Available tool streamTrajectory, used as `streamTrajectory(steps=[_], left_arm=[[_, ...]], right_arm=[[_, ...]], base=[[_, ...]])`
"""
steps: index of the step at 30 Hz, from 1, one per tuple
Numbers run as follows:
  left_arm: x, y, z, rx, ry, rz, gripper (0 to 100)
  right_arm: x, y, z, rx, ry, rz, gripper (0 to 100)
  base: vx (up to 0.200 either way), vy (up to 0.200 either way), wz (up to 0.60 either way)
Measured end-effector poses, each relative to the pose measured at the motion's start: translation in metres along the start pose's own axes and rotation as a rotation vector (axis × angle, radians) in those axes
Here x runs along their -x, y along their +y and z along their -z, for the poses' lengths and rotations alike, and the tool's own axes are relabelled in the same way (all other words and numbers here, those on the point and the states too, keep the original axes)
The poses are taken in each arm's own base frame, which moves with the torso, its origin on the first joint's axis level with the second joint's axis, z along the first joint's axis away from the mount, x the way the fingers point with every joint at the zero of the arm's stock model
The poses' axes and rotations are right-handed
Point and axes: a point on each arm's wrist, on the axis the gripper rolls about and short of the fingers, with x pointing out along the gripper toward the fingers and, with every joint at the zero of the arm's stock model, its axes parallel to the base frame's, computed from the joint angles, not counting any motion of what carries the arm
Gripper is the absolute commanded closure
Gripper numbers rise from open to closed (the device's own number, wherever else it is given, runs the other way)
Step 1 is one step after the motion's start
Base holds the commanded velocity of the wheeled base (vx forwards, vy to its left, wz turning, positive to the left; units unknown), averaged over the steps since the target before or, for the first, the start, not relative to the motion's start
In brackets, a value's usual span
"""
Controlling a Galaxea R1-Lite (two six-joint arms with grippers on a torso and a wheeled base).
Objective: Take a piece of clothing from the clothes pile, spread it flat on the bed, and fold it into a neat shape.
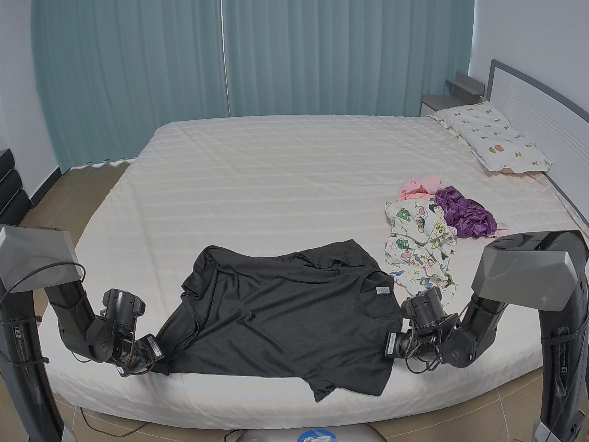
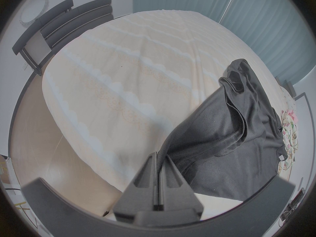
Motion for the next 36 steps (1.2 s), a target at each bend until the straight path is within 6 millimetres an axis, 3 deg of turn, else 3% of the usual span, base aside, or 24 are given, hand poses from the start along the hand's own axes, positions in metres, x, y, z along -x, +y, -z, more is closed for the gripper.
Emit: streamTrajectory(steps=[9, 17, 18, 28, 36], left_arm=[[0.012, 0.007, 0.011, -0.055, 0.165, -0.033, 100], [0.022, 0.007, 0.013, -0.104, 0.185, -0.027, 100], [0.022, 0.006, 0.014, -0.107, 0.185, -0.026, 0], [0.025, 0.001, 0.017, -0.128, 0.176, -0.02, 0], [0.032, -0.018, -0.014, -0.052, 0.064, 0.066, 0]], right_arm=[[0.026, -0.033, -0.02, 0.044, -0.022, 0.039, 100], [0.039, -0.052, -0.025, 0.052, -0.006, 0.071, 100], [0.04, -0.053, -0.025, 0.051, -0.001, 0.074, 0], [0.036, -0.046, -0.031, 0.03, -0.013, 0.038, 0], [0.042, -0.039, -0.037, -0.086, -0.032, -0.024, 0]], base=[[0.0, 0.0, 0.0], [0.0, 0.0, 0.0], [0.0, 0.0, 0.0], [0.0, 0.0, 0.0], [0.0, 0.0, 0.0]])
